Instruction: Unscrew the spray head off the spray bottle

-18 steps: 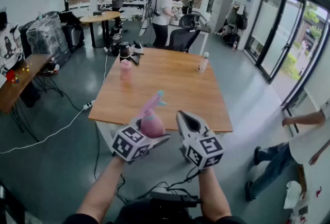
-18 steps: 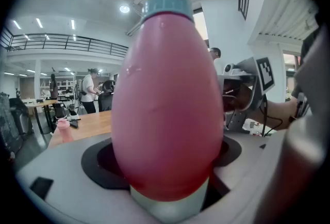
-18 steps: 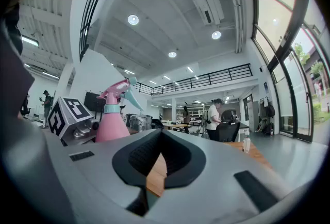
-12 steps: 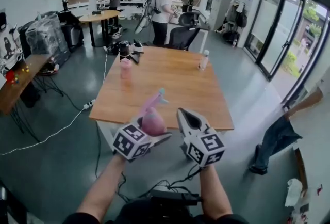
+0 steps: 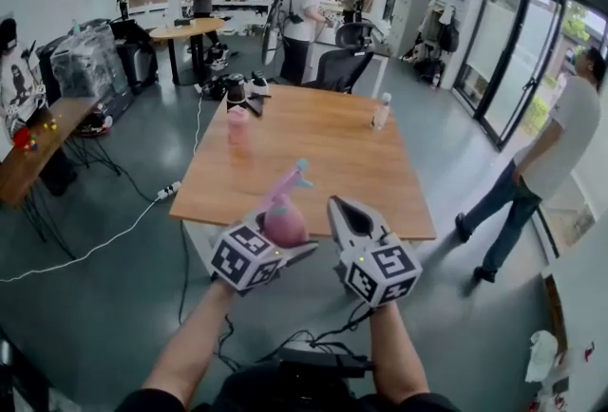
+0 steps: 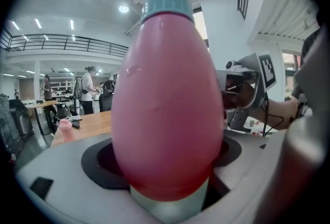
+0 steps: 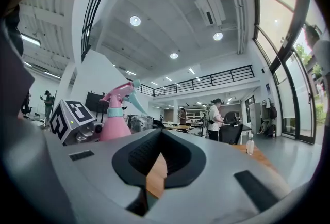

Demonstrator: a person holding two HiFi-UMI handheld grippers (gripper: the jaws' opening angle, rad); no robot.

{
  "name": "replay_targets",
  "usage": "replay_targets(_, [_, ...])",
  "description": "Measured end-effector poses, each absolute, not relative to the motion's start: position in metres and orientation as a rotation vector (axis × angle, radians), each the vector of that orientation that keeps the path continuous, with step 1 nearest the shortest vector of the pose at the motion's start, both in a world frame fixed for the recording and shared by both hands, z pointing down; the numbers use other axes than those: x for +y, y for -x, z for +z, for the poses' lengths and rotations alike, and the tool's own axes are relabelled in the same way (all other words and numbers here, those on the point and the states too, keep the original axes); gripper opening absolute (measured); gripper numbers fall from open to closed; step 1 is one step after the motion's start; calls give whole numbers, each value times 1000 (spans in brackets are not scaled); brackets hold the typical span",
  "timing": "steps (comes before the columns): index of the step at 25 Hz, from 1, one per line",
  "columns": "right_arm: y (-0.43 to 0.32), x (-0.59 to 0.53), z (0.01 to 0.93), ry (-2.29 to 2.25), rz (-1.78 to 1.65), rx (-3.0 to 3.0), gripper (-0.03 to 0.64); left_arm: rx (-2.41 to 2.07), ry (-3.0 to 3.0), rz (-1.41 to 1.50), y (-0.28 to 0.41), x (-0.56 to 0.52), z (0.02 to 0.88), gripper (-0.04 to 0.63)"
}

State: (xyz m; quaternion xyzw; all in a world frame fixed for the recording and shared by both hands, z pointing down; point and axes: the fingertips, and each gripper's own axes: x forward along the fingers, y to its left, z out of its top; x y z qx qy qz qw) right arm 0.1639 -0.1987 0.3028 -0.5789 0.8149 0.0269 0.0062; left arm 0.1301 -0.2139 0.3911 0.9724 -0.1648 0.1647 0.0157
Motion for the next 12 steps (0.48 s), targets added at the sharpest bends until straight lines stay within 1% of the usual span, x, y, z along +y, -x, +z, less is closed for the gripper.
replay_targets(7, [-150, -197, 295, 1732, 73, 2584, 11, -522, -3016, 534, -127, -215, 392, 425])
replay_targets(12, [-123, -182, 281, 1529, 32, 2636, 20, -554, -2999, 562, -119, -218, 401, 425])
